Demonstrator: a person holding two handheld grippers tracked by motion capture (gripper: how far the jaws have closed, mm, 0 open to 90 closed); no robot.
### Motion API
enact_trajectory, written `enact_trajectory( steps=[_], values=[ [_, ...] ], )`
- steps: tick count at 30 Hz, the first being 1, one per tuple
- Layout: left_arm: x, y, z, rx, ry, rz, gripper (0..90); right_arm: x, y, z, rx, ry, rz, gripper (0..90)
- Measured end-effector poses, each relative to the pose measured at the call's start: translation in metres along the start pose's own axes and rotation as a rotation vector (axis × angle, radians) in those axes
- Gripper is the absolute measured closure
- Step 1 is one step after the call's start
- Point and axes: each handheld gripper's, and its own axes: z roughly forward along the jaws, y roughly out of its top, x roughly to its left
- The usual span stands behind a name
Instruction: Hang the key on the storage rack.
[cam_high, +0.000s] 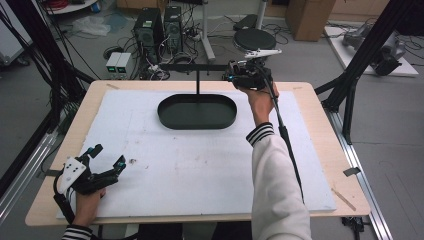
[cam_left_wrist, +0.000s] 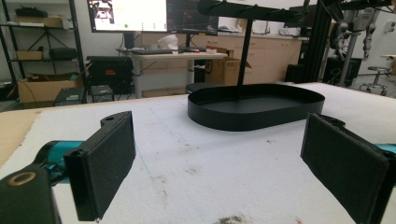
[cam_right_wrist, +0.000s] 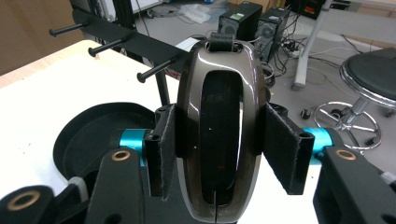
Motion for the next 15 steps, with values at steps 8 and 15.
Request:
enact_trajectory(
  steps=[8, 15],
  values=[
    [0.0, 0.0, 0.0, 0.0, 0.002, -0.003, 10.6, -0.007, -0.003, 0.006, -0.006, -0.013, 0.019, 48.1],
    [0.0, 0.0, 0.0, -0.001, 0.001, -0.005, 10.5, -0.015, -0.005, 0.01, 0.004, -0.031, 0.03, 48.1]
  ],
)
